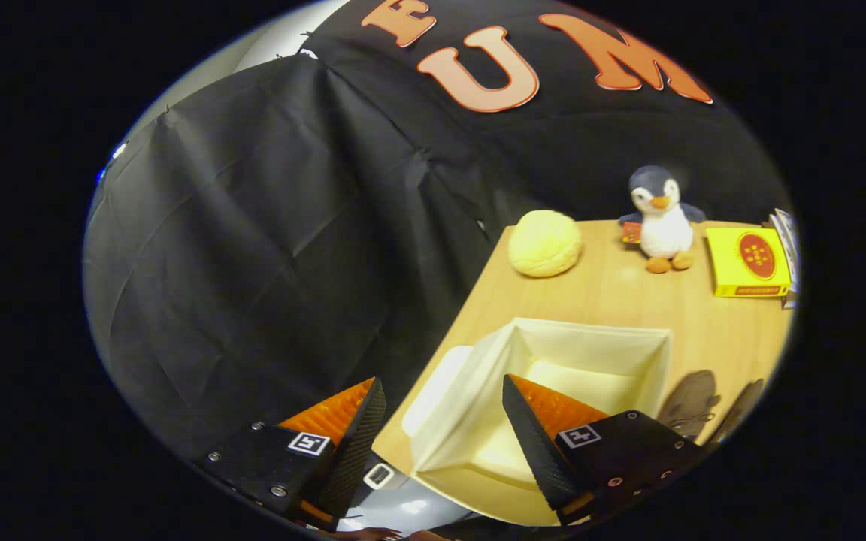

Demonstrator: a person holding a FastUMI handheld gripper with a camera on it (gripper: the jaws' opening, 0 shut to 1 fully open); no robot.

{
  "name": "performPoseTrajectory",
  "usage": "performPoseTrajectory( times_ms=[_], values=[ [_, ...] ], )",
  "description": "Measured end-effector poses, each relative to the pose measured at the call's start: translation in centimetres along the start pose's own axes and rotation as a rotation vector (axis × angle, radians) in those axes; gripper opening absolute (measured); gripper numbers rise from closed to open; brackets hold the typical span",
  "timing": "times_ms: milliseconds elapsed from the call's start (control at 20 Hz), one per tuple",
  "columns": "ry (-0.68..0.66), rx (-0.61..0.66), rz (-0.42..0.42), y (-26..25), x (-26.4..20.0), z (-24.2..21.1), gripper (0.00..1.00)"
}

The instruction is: Open the storage box then place both shoes into the box .Put the left shoe in first, then the right shoe, with the right side of both shoes facing outward in a uniform manner.

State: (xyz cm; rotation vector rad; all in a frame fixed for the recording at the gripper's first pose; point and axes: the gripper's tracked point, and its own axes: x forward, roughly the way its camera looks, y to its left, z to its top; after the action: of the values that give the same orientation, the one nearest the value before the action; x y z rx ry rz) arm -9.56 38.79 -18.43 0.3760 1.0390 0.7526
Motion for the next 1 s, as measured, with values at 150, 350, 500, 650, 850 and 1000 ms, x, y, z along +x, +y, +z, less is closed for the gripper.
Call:
performPoseTrajectory(
  times_ms=[150,350,500,650,850,1000],
  values=[
    [-0.02,-0.029,-0.099,-5.5,-2.4,-1.4,0.96],
    [-0.022,0.007,-0.19,-11.6,-5.0,-4.1,0.96],
    [0.006,0.022,-0.264,-16.0,-6.6,-7.2,0.96],
    [0.042,0.017,-0.338,-20.0,-7.5,-10.2,0.96],
    [0.062,0.014,-0.396,-24.1,-7.4,-13.1,0.96],
    [0.125,0.045,-0.394,-26.5,-6.1,-16.1,0.9]
  ],
)
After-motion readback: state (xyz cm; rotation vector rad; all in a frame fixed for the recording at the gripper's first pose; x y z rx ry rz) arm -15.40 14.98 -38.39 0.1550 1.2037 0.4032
